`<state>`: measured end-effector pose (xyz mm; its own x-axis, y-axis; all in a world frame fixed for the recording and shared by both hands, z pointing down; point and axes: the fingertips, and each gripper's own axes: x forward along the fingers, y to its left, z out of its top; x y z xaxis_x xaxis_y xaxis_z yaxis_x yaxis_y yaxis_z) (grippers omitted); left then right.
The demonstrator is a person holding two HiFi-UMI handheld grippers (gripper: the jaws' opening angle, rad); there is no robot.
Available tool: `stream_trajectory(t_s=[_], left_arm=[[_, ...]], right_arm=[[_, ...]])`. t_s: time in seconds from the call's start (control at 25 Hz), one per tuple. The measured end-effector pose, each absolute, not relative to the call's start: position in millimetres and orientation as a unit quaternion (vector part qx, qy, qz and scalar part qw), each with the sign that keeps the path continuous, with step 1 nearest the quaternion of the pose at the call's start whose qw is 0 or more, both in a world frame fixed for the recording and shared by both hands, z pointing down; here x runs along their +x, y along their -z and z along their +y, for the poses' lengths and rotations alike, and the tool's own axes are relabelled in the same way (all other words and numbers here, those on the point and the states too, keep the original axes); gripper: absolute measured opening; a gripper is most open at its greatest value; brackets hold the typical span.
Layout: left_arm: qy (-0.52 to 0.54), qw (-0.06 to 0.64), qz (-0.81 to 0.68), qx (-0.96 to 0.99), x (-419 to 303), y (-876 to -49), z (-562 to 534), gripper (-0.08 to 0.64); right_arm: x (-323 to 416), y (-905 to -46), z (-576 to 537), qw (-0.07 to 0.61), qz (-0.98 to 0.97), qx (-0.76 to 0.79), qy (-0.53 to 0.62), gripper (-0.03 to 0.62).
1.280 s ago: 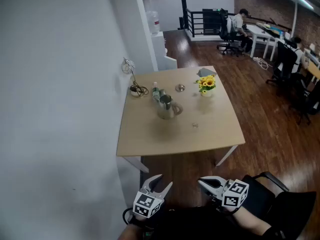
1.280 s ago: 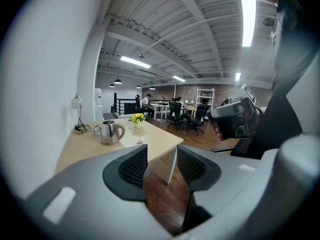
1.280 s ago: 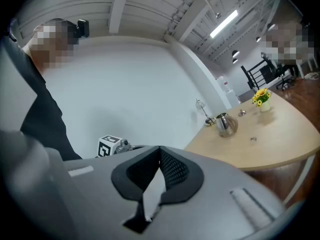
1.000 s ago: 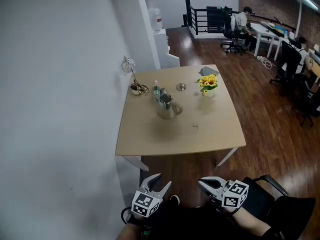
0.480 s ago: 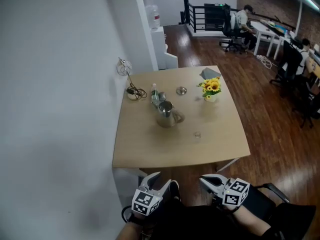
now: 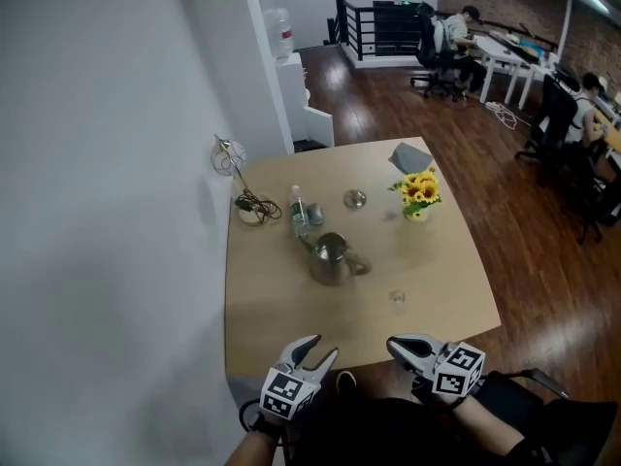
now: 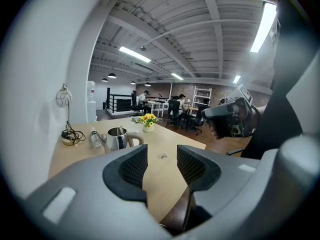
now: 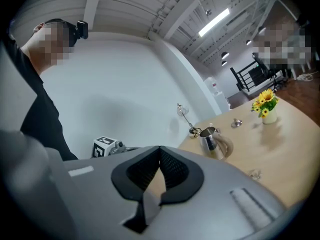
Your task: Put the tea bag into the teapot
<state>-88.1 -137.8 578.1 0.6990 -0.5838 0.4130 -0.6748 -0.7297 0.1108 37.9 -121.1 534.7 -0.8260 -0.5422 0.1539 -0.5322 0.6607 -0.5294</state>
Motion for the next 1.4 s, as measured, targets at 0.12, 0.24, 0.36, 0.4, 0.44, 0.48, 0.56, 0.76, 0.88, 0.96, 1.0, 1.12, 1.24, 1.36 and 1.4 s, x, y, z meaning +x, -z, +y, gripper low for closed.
stream_trajectory(t_s=[0.12,0.24,0.36,0.4,0.44,0.48,0.56,0.76,0.88,0.96,1.0,1.12,1.24,1.36,1.4], left_arm=[[-0.179,0.131,-0.337,0.915,-97.6,-581.1,-160.9,0.179],[-0.177,0.132,-0.332,0.917,-101.7,-583.2,-176.6,0.179],[-0.177,0.139,-0.332,0.916,-104.2,-587.8,-187.9,0.179],[-0.178,0.141,-0.332,0.916,-104.3,-589.2,-190.9,0.179],[-0.179,0.143,-0.332,0.915,-104.5,-590.4,-193.8,0.179],[-0.179,0.143,-0.333,0.915,-105.3,-591.3,-197.0,0.179],[-0.179,0.146,-0.338,0.912,-108.0,-593.0,-204.8,0.179],[-0.181,0.156,-0.348,0.907,-107.9,-600.5,-221.7,0.179],[-0.183,0.162,-0.353,0.903,-108.5,-604.2,-228.3,0.179],[-0.184,0.164,-0.357,0.901,-106.6,-607.0,-230.9,0.179],[-0.187,0.165,-0.359,0.899,-106.5,-609.2,-232.0,0.179],[-0.196,0.177,-0.353,0.898,-105.2,-621.4,-231.8,0.179],[-0.202,0.191,-0.348,0.895,-101.4,-633.7,-232.8,0.179],[-0.207,0.199,-0.351,0.891,-97.8,-639.8,-237.4,0.179],[-0.209,0.201,-0.349,0.891,-95.5,-640.4,-238.0,0.179]], right_arm=[[26.6,-539.3,-144.5,0.003,0.907,-0.303,0.291,0.008],[17.5,-539.3,-160.7,-0.006,0.909,-0.301,0.287,0.009],[12.7,-542.7,-174.2,-0.01,0.909,-0.299,0.29,0.009],[12.0,-543.7,-178.1,-0.01,0.909,-0.298,0.292,0.009],[11.4,-544.9,-181.9,-0.011,0.909,-0.296,0.293,0.009],[10.8,-546.5,-185.6,-0.013,0.909,-0.294,0.294,0.011],[10.3,-551.6,-194.1,-0.017,0.909,-0.291,0.297,0.012],[19.3,-573.2,-219.8,-0.044,0.908,-0.287,0.301,0.022],[26.9,-592.1,-233.5,-0.065,0.905,-0.29,0.305,0.056],[39.9,-610.4,-244.4,-0.091,0.9,-0.306,0.297,0.075],[47.1,-623.3,-250.6,-0.109,0.896,-0.317,0.291,0.086],[70.2,-675.0,-266.1,-0.166,0.875,-0.347,0.293,0.108],[93.9,-728.3,-275.7,-0.234,0.85,-0.368,0.296,0.117],[109.4,-774.5,-279.5,-0.321,0.836,-0.361,0.262,0.127],[114.4,-789.0,-279.4,-0.35,0.829,-0.356,0.251,0.13]])
